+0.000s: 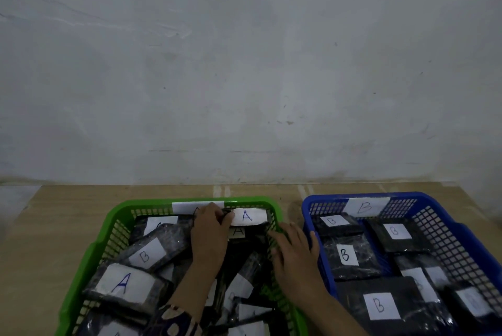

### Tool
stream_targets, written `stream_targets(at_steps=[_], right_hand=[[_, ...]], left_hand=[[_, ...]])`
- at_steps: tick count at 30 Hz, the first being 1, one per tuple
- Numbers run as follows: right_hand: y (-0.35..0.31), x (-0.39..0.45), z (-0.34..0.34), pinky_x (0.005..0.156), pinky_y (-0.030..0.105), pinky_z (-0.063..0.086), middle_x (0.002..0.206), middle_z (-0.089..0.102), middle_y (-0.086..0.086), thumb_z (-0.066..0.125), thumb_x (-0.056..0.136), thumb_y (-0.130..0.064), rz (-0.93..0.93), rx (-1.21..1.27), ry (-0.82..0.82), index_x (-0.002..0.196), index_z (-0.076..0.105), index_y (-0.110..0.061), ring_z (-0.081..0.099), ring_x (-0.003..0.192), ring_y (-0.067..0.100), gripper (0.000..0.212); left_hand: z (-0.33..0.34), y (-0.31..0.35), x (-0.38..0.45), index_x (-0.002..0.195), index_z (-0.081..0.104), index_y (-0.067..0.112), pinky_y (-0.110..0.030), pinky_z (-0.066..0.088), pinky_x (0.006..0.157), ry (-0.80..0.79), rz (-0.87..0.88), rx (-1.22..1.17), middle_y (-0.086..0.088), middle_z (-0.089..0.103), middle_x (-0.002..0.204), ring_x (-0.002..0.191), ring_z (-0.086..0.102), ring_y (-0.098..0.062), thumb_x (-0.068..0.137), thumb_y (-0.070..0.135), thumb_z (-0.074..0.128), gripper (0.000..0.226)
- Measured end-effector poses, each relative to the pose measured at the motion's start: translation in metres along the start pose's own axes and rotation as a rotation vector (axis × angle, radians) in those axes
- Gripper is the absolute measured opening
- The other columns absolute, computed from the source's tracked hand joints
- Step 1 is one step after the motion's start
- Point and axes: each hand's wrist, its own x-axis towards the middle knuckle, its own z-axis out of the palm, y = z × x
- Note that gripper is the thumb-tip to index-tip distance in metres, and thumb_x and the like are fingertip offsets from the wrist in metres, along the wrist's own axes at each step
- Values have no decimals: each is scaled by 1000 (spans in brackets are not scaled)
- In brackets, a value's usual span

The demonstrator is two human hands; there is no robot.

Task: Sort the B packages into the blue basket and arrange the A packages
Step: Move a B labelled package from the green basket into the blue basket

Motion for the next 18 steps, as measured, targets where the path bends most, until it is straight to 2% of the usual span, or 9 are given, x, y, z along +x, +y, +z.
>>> stream_targets(at_steps=[3, 6, 9, 12, 15, 18], right_hand=[[1, -1, 1, 107, 34, -23, 148, 22, -13, 27, 97, -27, -10, 5, 12, 132, 35, -32, 6, 140, 6, 37], [1, -2, 0, 107, 34, -23, 147, 22, -12, 28, 97, -27, -17, 3, 10, 132, 36, -31, 6, 140, 6, 36], [-2, -2, -2, 110, 38, -19, 148, 21, -12, 29, 97, -29, -17, 2, 4, 132, 36, -30, 5, 140, 7, 36], [-5, -6, -2, 112, 42, -17, 149, 21, -11, 32, 96, -29, -64, -27, 17, 130, 39, -29, 4, 141, 9, 35], [-9, -11, -2, 111, 42, -15, 144, 36, -8, 41, 93, -20, -140, 13, 65, 124, 50, -26, 15, 141, 14, 33], [-14, -14, -1, 110, 41, -15, 138, 47, -10, 46, 89, -11, -270, -24, -35, 120, 55, -27, 12, 142, 15, 36]], left_hand=[[1, -3, -6, 85, 63, 5, -29, 37, 67, -27, 71, 59, -13, 62, 90, 85, 56, -27, 89, 23, 55, 21], [-5, -7, -10, 100, 66, 9, -32, 48, 78, -35, 144, 131, -9, 65, 104, 92, 60, -25, 89, 21, 55, 20], [-16, -8, -13, 106, 65, 14, -33, 48, 84, -60, 147, 136, -8, 61, 112, 95, 60, -24, 88, 20, 55, 22], [-28, -9, -21, 103, 65, 14, -24, 43, 76, -35, 153, 104, -6, 59, 110, 90, 58, -20, 87, 18, 56, 18], [-44, -17, -34, 100, 65, 13, -22, 40, 76, -20, 208, 135, -5, 62, 105, 92, 57, -19, 86, 17, 58, 16], [-60, -29, -51, 103, 64, 15, -25, 43, 79, -57, 203, 173, -4, 63, 103, 95, 58, -20, 87, 18, 56, 18]])
